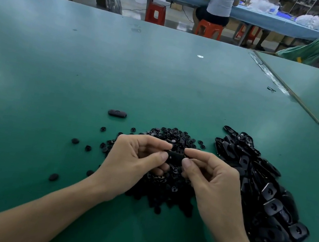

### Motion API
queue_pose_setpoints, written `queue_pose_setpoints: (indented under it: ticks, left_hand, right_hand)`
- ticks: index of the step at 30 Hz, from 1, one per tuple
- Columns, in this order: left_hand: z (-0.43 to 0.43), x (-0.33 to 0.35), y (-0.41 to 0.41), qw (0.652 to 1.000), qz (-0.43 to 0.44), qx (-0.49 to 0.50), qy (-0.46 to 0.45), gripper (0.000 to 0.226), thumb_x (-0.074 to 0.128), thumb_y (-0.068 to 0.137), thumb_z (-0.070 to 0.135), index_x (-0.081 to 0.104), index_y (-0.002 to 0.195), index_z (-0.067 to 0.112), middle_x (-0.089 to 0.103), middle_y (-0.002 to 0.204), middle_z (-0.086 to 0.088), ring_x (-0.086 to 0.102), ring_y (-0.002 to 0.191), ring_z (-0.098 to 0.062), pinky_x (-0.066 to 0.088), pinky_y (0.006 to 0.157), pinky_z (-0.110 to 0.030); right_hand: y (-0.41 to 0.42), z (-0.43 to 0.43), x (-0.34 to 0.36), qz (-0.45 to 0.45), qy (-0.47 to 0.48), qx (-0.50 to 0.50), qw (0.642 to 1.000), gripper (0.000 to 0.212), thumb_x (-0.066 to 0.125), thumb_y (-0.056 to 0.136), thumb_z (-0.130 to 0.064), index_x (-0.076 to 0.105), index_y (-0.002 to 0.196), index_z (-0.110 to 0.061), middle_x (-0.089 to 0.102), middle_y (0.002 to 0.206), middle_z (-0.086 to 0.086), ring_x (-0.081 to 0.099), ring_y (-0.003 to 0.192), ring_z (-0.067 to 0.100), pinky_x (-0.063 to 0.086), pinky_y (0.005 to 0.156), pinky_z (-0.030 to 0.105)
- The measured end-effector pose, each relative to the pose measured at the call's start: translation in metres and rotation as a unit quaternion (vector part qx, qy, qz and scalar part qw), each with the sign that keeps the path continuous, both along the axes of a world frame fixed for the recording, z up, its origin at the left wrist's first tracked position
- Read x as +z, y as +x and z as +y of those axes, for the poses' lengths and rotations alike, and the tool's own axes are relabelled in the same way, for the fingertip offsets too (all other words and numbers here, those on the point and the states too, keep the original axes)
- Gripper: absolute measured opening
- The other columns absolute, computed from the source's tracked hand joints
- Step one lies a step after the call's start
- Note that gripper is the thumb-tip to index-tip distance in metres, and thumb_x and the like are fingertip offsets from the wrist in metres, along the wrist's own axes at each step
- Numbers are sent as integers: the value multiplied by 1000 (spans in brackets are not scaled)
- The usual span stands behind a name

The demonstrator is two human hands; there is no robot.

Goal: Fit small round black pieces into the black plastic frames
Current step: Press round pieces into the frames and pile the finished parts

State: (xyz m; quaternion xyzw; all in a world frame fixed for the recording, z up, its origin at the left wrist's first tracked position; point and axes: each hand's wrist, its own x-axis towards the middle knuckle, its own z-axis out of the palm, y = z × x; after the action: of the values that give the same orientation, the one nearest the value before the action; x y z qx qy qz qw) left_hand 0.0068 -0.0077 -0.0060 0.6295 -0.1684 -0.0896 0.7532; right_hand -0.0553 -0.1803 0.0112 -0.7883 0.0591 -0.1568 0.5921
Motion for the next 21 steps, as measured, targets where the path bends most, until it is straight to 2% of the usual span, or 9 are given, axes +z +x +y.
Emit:
queue_pose_setpoints:
  ticks: [6,10,12,14,16,18,21]
  left_hand:
    - [1,-1,0,1000,-14,0,0,21,75,85,-3,78,95,15,77,81,-10,74,72,-18,58,66,-23]
    - [0,-2,-1,999,-39,0,4,30,80,76,10,75,103,21,76,88,-8,72,79,-17,60,74,-29]
    - [-1,-2,0,999,-43,5,2,27,82,77,14,74,102,21,76,88,-8,72,79,-17,60,74,-30]
    - [-2,-2,-1,999,-52,8,0,18,81,80,19,75,97,19,77,87,-6,72,75,-14,58,71,-25]
    - [-3,-1,-3,998,-63,26,2,12,76,83,20,77,95,22,76,84,-2,70,71,-13,58,69,-23]
    - [-4,-1,-3,996,-74,58,-1,18,71,90,11,77,96,27,73,82,4,68,71,-9,58,66,-22]
    - [-4,-1,-4,993,-80,91,-6,25,62,97,5,74,101,28,64,75,9,65,71,-6,60,63,-24]
  right_hand:
    - [-1,4,0,4,7,25,1000,15,77,86,-15,75,94,-28,77,84,-8,74,81,10,59,75,27]
    - [-1,9,0,0,51,39,998,13,75,87,-10,73,88,-22,77,81,-3,74,76,12,56,69,21]
    - [-1,11,0,3,54,44,998,13,73,89,-10,73,88,-23,77,81,-5,74,77,9,55,68,18]
    - [-1,11,0,-3,-19,38,999,16,71,91,-12,74,89,-28,76,82,-14,73,80,4,56,72,17]
    - [-2,11,-1,-21,-110,19,994,19,71,91,-13,75,93,-31,74,81,-20,70,80,-3,51,71,9]
    - [-3,10,-1,-38,-179,-11,983,16,75,88,-14,77,96,-28,71,81,-19,67,81,-3,47,70,6]
    - [-6,3,-1,-27,-251,4,968,9,80,83,-21,77,88,-29,63,79,-15,62,79,5,49,68,14]
